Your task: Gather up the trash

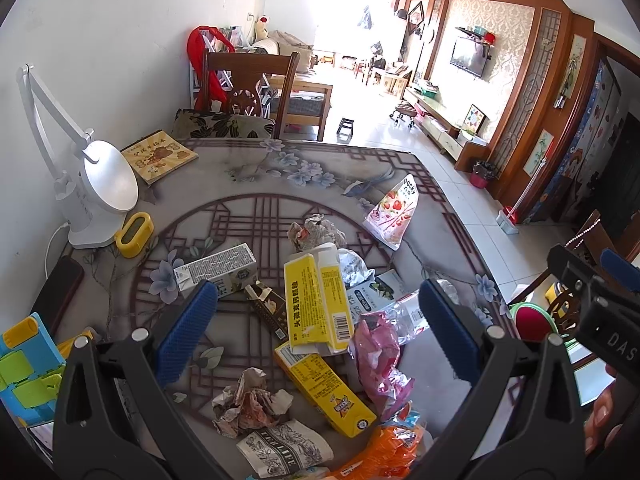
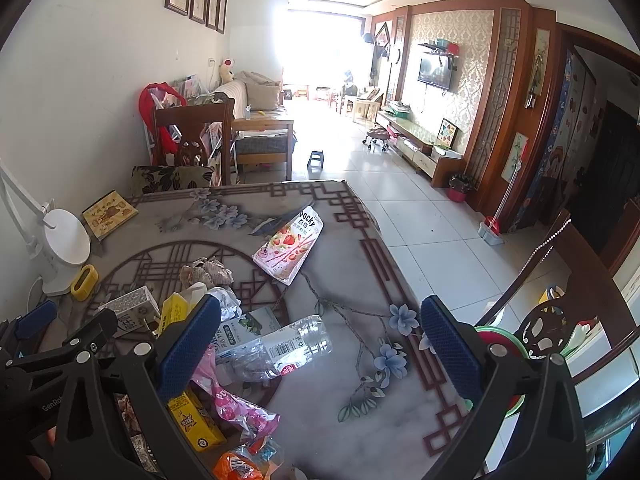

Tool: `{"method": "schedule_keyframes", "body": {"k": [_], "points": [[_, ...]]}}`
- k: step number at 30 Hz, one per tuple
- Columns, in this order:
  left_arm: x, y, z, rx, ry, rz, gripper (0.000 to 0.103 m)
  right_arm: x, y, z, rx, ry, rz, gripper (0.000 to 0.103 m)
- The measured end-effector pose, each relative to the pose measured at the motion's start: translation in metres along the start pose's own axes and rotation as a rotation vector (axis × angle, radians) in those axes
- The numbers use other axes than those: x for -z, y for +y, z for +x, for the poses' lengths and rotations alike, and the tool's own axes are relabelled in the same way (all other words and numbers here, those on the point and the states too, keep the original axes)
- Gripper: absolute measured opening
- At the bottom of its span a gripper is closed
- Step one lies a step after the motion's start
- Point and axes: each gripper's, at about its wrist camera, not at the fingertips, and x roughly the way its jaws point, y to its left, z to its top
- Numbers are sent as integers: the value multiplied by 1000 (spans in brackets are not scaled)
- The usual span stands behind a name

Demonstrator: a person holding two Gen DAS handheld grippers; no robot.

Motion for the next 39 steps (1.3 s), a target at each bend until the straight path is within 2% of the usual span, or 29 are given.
{"method": "schedule_keyframes", "body": {"k": [11,17,26,30,37,38,39], "points": [[0,0,3,4,11,-6,99,0,0,1,2,1,0,96],[1,-2,10,-20,31,8,99,0,0,1,2,4,-3,96],[1,10,18,-27,46,26,99,0,5,12,5,31,-37,96],[2,25,23,-66,57,-3,99,6,6,28,-83,109,-34,96],[18,64,40,-99,124,-40,99,26,17,79,-315,289,13,96],[22,71,44,-90,140,-63,99,30,21,92,-324,329,8,95],[24,78,46,-85,145,-92,99,33,30,100,-333,363,-8,88]]}}
